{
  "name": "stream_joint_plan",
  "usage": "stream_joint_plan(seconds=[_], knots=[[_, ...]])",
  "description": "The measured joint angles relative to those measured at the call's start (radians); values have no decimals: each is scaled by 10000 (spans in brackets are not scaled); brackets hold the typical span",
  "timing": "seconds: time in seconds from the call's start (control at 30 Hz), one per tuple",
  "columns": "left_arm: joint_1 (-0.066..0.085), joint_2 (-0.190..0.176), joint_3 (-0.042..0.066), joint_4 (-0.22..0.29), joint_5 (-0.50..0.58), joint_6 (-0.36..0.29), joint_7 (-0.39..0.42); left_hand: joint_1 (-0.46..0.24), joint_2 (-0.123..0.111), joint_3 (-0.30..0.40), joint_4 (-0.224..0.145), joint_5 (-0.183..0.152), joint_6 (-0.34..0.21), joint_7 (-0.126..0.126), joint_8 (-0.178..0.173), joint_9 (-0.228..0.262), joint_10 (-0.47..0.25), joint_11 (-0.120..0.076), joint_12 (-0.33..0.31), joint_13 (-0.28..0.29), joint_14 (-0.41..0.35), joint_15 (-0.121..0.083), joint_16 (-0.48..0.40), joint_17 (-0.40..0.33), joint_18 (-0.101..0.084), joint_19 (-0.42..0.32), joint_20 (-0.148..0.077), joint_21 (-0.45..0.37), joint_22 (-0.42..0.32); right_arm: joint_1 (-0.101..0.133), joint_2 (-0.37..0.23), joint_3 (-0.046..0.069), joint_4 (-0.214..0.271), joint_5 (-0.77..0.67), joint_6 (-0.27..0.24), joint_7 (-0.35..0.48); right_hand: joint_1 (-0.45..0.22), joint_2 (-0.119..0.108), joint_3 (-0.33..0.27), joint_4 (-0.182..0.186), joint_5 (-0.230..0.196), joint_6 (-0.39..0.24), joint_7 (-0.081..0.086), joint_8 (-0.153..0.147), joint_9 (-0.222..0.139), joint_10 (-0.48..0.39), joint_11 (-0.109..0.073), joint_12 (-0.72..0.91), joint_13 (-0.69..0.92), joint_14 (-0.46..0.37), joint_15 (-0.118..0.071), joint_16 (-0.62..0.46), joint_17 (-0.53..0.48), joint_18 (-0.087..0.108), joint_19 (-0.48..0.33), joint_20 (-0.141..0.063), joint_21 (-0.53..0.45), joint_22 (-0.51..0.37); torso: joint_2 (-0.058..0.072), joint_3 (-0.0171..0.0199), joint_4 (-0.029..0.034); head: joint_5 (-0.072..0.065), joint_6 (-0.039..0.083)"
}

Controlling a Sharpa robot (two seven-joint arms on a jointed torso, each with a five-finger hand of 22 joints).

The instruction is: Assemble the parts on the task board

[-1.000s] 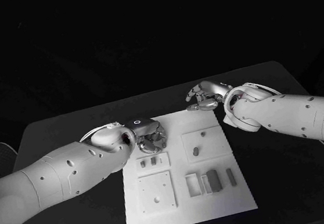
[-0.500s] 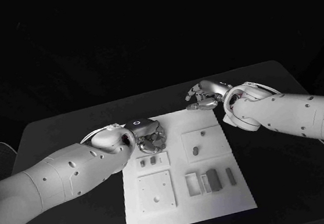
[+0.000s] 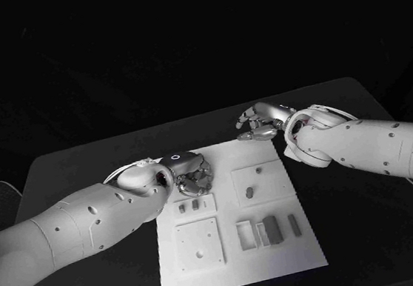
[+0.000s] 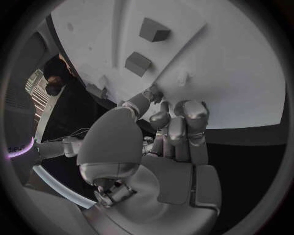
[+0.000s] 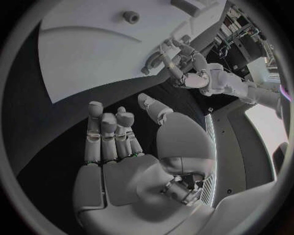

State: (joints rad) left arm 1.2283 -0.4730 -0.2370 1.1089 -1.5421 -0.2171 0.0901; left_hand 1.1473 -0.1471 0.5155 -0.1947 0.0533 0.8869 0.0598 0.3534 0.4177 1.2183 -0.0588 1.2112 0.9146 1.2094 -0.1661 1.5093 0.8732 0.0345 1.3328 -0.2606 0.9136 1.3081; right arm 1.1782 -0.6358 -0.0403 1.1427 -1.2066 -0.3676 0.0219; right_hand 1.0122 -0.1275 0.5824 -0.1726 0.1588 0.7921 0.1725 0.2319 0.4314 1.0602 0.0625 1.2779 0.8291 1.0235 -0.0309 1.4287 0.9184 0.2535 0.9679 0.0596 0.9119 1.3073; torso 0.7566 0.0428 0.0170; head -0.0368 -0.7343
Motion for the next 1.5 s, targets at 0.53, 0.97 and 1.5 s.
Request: stream_joint_plan(seconds=[0.53,0.97,1.5], knots=[[-1,3,0,54,32,-17,73,-125,311,0,0,0,126,-106,0,3,-54,54,0,69,-38,39,-79,19,-40,-68,71,38,-2,0,11,0,11,1,1,0,0,0,0,0,0,24,21,0,0,1,-1,0,1,20,-18,0,1,-17,0,0,0,0,0,7,-7,26,-45],[-1,-2,1,40,58,-20,108,-131,551,-1,-1,-2,781,-164,214,51,-143,143,0,146,-144,146,-115,44,-48,-142,146,77,-4,0,4,0,11,1,3,-3,0,0,0,0,0,35,8,0,1,1,-1,0,2,19,-17,0,1,-53,0,0,0,0,-4,12,-8,30,-66],[2,-2,4,18,77,-10,105,-131,550,-1,-1,-2,776,-132,215,56,-162,162,0,154,-162,163,-154,0,-50,-158,162,76,-5,0,-7,0,66,1,-4,12,0,0,0,0,0,36,4,0,0,2,-2,0,-8,16,-14,0,2,-60,0,0,0,0,-5,9,-5,16,-144]])
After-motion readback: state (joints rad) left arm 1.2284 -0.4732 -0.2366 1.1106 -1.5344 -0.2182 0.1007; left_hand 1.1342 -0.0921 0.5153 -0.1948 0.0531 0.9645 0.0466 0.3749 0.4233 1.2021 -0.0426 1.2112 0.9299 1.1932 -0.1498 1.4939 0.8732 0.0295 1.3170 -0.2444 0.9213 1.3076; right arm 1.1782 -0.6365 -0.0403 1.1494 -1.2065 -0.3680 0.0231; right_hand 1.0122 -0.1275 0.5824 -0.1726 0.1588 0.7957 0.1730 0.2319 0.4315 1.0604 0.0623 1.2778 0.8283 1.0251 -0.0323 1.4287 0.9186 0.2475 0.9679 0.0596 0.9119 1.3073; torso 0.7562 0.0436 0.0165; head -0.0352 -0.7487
